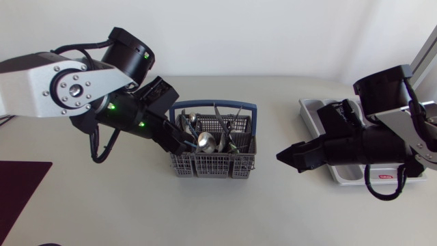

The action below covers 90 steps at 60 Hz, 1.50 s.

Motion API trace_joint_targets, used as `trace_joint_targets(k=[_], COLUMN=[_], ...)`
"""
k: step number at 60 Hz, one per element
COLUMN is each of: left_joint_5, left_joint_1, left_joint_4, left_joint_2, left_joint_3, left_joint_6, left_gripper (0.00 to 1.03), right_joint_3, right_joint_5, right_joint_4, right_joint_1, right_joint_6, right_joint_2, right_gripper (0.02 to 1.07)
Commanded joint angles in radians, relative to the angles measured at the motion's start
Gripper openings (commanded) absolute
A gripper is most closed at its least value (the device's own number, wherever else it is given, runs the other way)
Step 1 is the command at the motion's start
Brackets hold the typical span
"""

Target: Sort the cutlery from the basket into the organizer compartments.

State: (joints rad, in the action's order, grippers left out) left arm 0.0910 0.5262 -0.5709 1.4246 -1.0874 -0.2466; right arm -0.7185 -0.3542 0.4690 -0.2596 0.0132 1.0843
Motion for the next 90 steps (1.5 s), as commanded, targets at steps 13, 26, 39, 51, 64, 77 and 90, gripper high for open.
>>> trace_joint_targets(k=[13, 26, 39, 51, 64, 77, 90], left_joint_5=[-0.046, -0.086, -0.099, -0.105, -0.105, -0.105, -0.105], left_joint_1=[0.024, 0.049, 0.051, 0.055, 0.064, 0.075, 0.086], left_joint_4=[0.037, 0.082, 0.089, 0.095, 0.114, 0.135, 0.134], left_joint_2=[0.039, 0.039, 0.040, 0.048, 0.056, 0.056, 0.043], left_joint_3=[0.015, 0.058, 0.060, 0.060, 0.064, 0.070, 0.070], left_joint_6=[0.021, 0.021, 0.021, 0.021, 0.021, 0.012, 0.010], left_gripper=[0.34, 0.28, 0.27, 0.23, 0.14, 0.04, 0.03], right_joint_3=[-0.007, 0.004, 0.013, 0.024, 0.031, 0.034, 0.037], right_joint_5=[-0.005, -0.006, -0.008, -0.009, -0.009, -0.012, -0.012], right_joint_4=[0.011, 0.005, 0.002, -0.004, -0.007, -0.010, -0.010], right_joint_1=[0.013, 0.016, 0.016, 0.016, 0.017, 0.016, 0.016], right_joint_6=[0.027, 0.027, 0.031, 0.031, 0.031, 0.031, 0.031], right_joint_2=[-0.015, -0.017, -0.018, -0.023, -0.026, -0.029, -0.032], right_gripper=[0.82, 0.82, 0.82, 0.82, 0.83, 0.83, 0.83])
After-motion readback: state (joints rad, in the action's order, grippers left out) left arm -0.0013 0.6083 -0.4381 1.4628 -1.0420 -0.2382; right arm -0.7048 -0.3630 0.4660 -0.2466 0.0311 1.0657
